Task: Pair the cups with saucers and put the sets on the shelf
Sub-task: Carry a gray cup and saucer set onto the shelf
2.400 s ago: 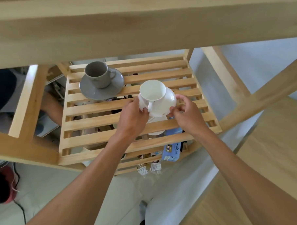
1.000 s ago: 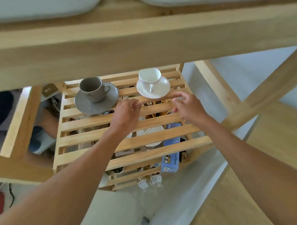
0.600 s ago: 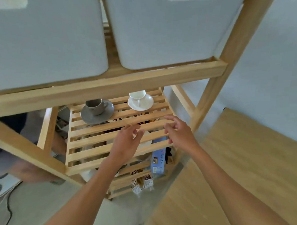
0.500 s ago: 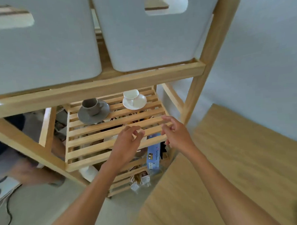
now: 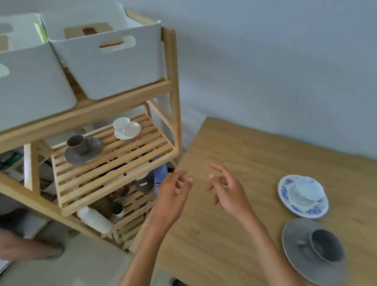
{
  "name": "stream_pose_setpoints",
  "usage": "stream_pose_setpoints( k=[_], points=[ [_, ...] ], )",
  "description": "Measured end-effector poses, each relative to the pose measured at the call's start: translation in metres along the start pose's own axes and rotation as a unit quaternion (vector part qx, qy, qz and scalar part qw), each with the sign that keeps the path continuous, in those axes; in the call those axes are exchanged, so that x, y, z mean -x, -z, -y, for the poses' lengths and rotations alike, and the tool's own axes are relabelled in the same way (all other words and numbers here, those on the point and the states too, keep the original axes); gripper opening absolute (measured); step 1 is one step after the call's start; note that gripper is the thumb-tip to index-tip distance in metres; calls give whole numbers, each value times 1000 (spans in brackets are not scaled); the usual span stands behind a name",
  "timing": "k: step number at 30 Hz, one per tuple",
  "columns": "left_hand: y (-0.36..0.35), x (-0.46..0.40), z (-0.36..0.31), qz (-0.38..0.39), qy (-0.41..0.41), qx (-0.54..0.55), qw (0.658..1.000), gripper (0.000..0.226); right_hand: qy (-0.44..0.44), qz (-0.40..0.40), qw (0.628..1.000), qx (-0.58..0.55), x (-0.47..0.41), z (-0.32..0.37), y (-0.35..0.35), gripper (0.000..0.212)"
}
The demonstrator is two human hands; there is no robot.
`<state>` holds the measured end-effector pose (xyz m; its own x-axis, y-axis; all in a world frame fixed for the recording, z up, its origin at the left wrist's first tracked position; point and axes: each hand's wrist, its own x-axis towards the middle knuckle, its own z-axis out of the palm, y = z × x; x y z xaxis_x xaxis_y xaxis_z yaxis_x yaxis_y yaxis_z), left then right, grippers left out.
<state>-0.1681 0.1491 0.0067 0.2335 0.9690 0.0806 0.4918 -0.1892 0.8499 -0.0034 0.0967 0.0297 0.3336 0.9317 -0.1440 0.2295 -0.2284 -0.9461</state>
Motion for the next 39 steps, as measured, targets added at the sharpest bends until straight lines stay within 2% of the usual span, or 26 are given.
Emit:
stream_pose_setpoints(
  k=[9,15,21,27,31,35,39],
  points=[
    [-78,62,-48,98,-57,42,993,36,-4,-113,994,-12,98,-23,109,31],
    [-127,86,-57,144,-25,39,988,36,-43,-226,973,-29,144,-60,187,30],
    [-178,107,-61,173,8,32,984,40,-105,-293,948,71,172,-136,234,32],
    [-208,126,-62,177,21,10,984,45,-152,-243,950,125,179,-178,241,34],
    [-218,132,-57,165,12,-19,986,47,-170,-181,961,124,172,-181,240,46],
    [-226,141,-57,171,-28,-64,983,41,-166,-141,965,144,164,-179,241,48],
    [-234,150,-63,173,-43,-115,977,49,-148,-116,969,163,165,-179,240,52]
  ],
)
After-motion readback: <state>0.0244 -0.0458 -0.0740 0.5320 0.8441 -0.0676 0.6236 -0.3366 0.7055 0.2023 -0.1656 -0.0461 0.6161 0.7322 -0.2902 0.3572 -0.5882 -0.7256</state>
